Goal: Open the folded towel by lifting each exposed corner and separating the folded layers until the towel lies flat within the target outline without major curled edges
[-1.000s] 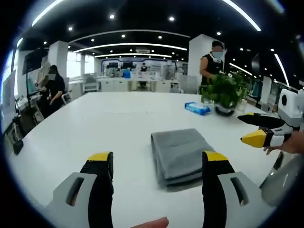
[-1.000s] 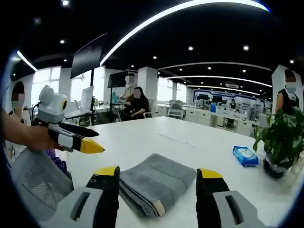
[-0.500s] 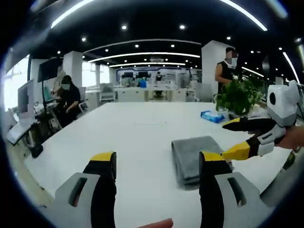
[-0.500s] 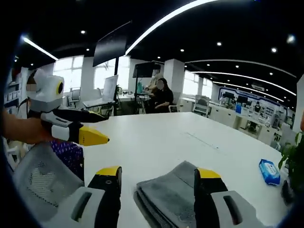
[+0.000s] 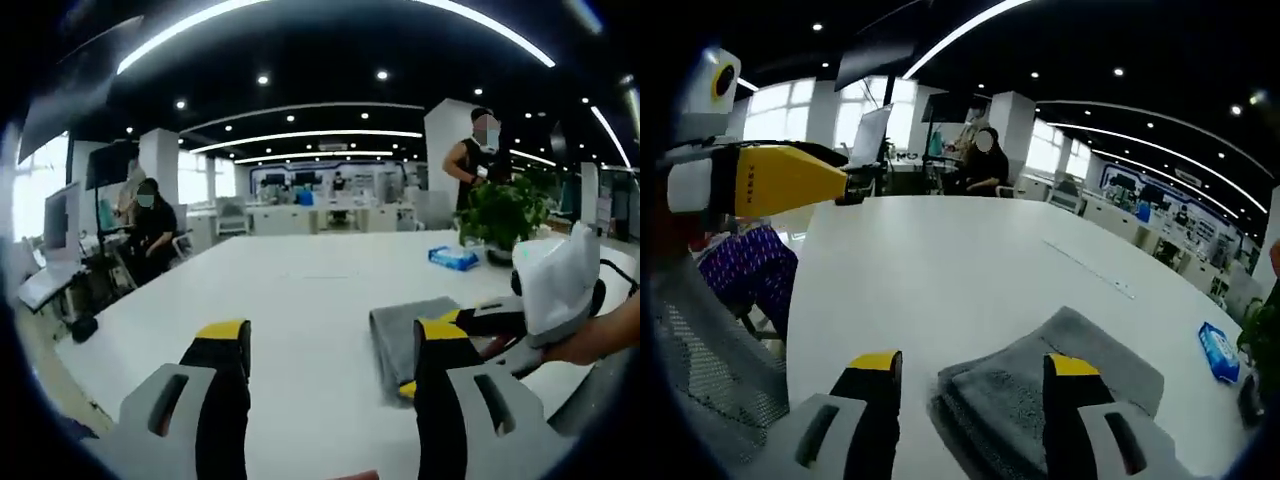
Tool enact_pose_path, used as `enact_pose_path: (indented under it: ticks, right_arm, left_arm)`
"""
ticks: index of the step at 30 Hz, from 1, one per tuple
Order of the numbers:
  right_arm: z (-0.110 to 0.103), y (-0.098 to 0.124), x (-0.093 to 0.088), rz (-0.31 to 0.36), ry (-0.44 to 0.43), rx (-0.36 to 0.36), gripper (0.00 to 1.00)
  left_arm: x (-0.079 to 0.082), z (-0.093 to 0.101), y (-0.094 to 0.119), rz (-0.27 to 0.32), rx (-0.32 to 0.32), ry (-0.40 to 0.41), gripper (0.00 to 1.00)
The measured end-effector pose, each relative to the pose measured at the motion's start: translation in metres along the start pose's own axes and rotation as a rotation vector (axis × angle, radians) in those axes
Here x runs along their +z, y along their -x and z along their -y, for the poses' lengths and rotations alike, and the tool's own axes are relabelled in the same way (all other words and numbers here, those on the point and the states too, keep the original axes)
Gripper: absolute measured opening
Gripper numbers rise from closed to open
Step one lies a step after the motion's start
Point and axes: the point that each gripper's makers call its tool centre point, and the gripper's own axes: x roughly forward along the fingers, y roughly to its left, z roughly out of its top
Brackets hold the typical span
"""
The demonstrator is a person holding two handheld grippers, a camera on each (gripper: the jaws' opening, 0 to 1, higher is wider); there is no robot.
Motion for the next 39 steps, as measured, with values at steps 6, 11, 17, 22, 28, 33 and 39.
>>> enact_pose_path:
  ticks: [6,11,17,22,28,33,39]
  right_arm:
    - [0.004,-0.014,-0.016,-0.017,0.0,-0.05,0.51]
    - [0.01,-0.021,-0.027,-0.038,0.012,-0.071,0.4]
    - [0.003,-0.023,-0.033,-0.049,0.012,-0.059,0.43]
    - [0.0,-0.027,-0.037,-0.059,0.068,-0.062,0.45]
    - [0.009,-0.025,-0.036,-0.062,0.083,-0.105,0.32]
    - [0.017,-0.022,-0.031,-0.05,-0.009,-0.108,0.17]
    - [0.019,-0.017,-0.027,-0.047,-0.05,-0.1,0.06]
  left_arm:
    - [-0.01,0.01,-0.004,-0.041,-0.034,-0.061,0.65]
    - [-0.015,0.005,-0.004,-0.061,-0.024,-0.082,0.62]
    - [-0.013,0.012,-0.002,-0.066,-0.041,-0.093,0.62]
    - [-0.012,0.019,-0.001,-0.077,-0.064,-0.095,0.61]
    - [-0.012,0.014,0.0,-0.078,-0.042,-0.1,0.59]
    - [-0.013,0.015,0.0,-0.083,-0.042,-0.108,0.59]
    - [-0.016,0.02,-0.002,-0.101,-0.067,-0.117,0.59]
